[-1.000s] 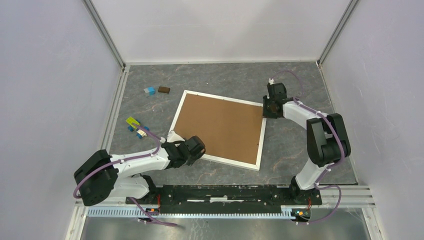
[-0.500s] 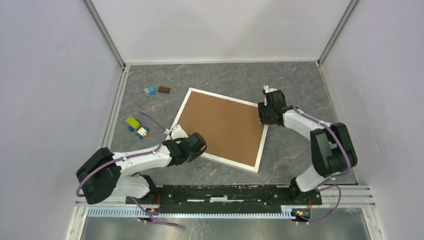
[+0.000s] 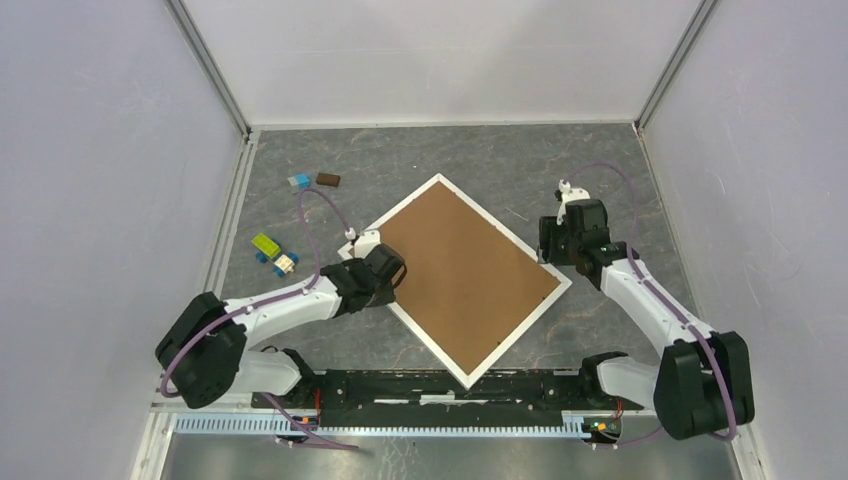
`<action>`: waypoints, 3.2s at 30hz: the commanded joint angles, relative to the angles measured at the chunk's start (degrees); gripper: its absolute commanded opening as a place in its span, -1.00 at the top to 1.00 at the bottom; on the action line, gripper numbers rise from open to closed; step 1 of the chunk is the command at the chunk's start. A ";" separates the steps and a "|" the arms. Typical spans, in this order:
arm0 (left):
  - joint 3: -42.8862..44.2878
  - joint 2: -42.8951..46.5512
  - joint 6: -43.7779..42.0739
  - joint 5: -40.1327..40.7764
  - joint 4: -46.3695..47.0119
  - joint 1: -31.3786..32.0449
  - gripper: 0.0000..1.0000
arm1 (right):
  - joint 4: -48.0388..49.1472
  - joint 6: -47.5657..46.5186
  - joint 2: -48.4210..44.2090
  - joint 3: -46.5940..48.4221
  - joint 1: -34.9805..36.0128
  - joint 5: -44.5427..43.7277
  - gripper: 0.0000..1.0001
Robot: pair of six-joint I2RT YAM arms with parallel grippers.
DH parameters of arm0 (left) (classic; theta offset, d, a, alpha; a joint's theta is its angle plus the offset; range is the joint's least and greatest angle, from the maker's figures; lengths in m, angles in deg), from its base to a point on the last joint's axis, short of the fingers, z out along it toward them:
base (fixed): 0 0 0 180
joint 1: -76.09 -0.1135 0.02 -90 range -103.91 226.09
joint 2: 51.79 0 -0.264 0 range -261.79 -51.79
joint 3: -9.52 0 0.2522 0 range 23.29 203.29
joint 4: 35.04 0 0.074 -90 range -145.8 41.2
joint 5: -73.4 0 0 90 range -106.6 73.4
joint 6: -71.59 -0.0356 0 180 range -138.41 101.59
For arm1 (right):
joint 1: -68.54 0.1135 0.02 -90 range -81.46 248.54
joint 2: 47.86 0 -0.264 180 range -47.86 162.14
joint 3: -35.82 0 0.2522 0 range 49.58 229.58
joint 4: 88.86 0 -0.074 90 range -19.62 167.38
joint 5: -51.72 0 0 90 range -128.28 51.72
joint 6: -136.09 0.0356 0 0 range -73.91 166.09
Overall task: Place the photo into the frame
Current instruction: Adjust the photo frame at the center of the board, then install the photo frame at the center of the board.
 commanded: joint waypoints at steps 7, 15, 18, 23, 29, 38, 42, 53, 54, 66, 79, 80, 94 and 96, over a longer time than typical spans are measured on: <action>12.18 -10.77 -24.48 0.81 0.98 -9.53 0.95 | -1.84 -1.43 -7.54 -3.36 -0.03 3.84 -0.23; 14.71 -9.08 -22.01 1.43 -2.94 -9.72 -0.28 | -2.56 -2.95 -10.02 -3.40 -0.03 5.32 -0.23; 12.50 -4.15 -19.71 -4.31 -4.00 -9.57 -0.58 | -2.40 -3.28 -10.56 -3.83 -0.02 5.41 -0.23; 9.14 3.41 -11.10 -10.94 -7.69 -7.89 -0.90 | -1.48 -3.37 -10.95 -4.77 -0.02 6.44 -0.23; 1.95 8.36 10.06 -12.30 -6.51 1.33 -0.84 | -1.32 -3.78 -9.56 -4.63 -0.11 6.03 -0.22; -0.62 2.01 16.18 -8.32 -1.67 3.51 -0.49 | 0.16 -1.12 -7.41 -3.94 -0.06 8.40 -0.22; 0.97 -2.32 12.90 -5.98 -1.23 3.45 -0.32 | -0.10 -0.91 -8.03 -3.71 -0.10 9.35 -0.22; -1.12 -1.86 -0.99 -0.37 -1.13 -0.84 0.71 | 0.55 -3.14 -7.73 -4.66 -0.14 8.73 -0.22; -1.46 -1.97 -1.90 -1.90 -0.62 -2.77 0.90 | 0.33 -3.39 -6.96 -4.32 -0.26 8.39 -0.23; -2.87 -1.16 -11.88 -9.35 3.40 -11.13 0.96 | 1.99 -2.57 2.16 -6.07 -4.62 16.96 -0.05; -3.96 -2.76 -12.36 -12.25 5.97 -12.88 0.96 | -0.10 -3.79 -0.85 -8.68 -4.49 11.50 0.27; -4.04 -2.73 -12.30 -12.25 6.06 -12.91 0.96 | -0.05 -3.78 -0.46 -8.62 -4.41 11.90 0.29; -4.30 -2.58 -12.15 -12.30 6.46 -12.88 0.96 | 1.11 -3.92 0.69 -9.51 -2.86 14.51 0.31; -4.32 -2.58 -12.18 -12.33 6.44 -12.88 0.96 | 1.10 -3.72 0.82 -9.50 -2.35 14.56 0.31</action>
